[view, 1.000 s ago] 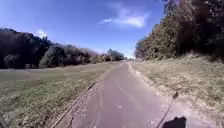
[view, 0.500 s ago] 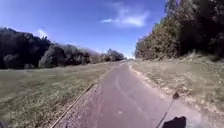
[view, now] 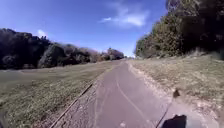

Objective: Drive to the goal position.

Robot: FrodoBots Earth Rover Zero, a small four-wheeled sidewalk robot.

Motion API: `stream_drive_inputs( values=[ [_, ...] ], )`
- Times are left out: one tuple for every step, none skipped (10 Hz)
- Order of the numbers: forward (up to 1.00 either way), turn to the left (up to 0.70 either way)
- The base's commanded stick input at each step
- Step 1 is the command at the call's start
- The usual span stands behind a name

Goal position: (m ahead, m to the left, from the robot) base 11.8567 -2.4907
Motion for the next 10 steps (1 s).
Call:
stream_drive_inputs(
  values=[
    [0.5,-0.39],
    [0.5,-0.06],
    [0.5,0.0],
    [0.5,0.0],
    [0.5,0.0],
    [0.5,0.0],
    [0.5,0.0],
    [0.5,0.0],
    [0.5,0.0],
    [0.5,0.0]
  ],
)
